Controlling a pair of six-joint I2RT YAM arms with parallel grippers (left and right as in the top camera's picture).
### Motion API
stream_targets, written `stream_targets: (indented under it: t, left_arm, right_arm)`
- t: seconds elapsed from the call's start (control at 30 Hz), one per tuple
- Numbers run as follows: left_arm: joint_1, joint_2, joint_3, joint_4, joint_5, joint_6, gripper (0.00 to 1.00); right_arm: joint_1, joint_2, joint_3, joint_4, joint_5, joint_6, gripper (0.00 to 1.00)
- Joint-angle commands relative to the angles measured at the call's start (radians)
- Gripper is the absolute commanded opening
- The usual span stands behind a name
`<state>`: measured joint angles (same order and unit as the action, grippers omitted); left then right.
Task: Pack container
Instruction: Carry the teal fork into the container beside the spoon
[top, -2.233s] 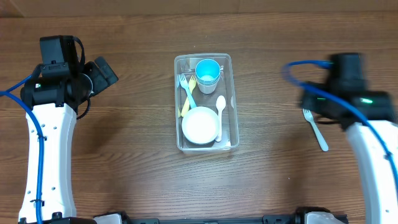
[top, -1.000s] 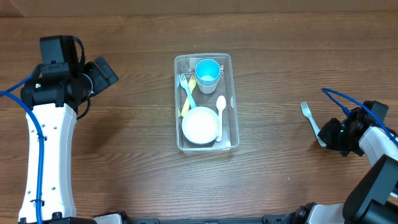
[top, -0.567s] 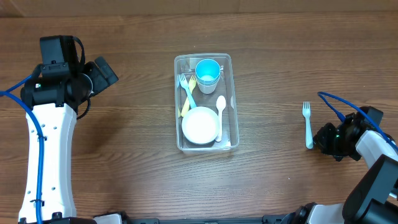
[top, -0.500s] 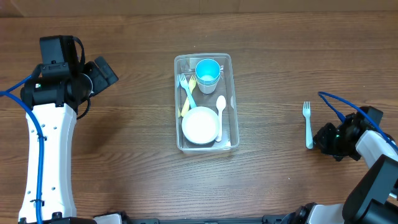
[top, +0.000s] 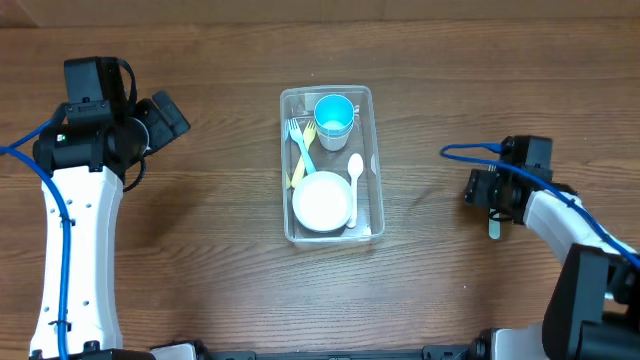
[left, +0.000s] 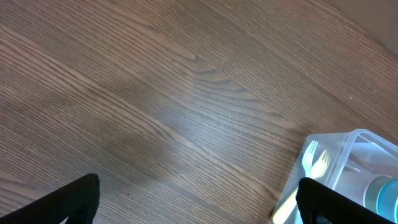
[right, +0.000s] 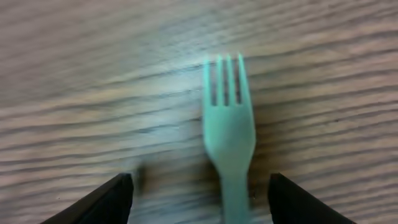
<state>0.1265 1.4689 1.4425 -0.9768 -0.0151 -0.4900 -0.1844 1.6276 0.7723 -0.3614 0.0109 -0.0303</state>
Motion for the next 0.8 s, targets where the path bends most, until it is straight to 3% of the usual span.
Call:
stream_targets:
  t: [0.0, 0.07, 0.1, 0.17, 0.2, 0.53, 0.77]
  left_arm:
    - [0.003, -0.005, 0.010, 0.001, 0.005, 0.022, 1.00]
    - [0.003, -0.005, 0.010, 0.001, 0.005, 0.022, 1.00]
    - [0.003, -0.005, 0.010, 0.001, 0.005, 0.022, 1.00]
    - [0.003, -0.005, 0.010, 0.001, 0.005, 0.022, 1.00]
    - [0.003, -0.005, 0.010, 0.001, 0.005, 0.022, 1.00]
    - [0.003, -0.005, 0.010, 0.001, 0.005, 0.022, 1.00]
    - [0.003, -0.005, 0.010, 0.001, 0.005, 0.022, 1.00]
  right_arm:
    - [-0.003, 0.056, -0.027, 0.020, 0.067, -0.023, 0.72]
    - [-0.003, 0.057, -0.027, 0.023, 0.067, -0.022, 0.71]
    - [-0.003, 0.058, -0.027, 0.019, 0.067, -0.018, 0.65]
    - [-0.003, 0.058, -0.027, 0.011, 0.067, 0.009, 0.21]
    - [-0.003, 0.058, -0.024, -0.005, 0.067, 0.024, 0.15]
    - [0.033, 0.031, 0.260, -0.358, -0.011, 0.121, 0.14]
    - [0.286, -0.070, 0.480, -0.514, -0.134, 0.164, 0.14]
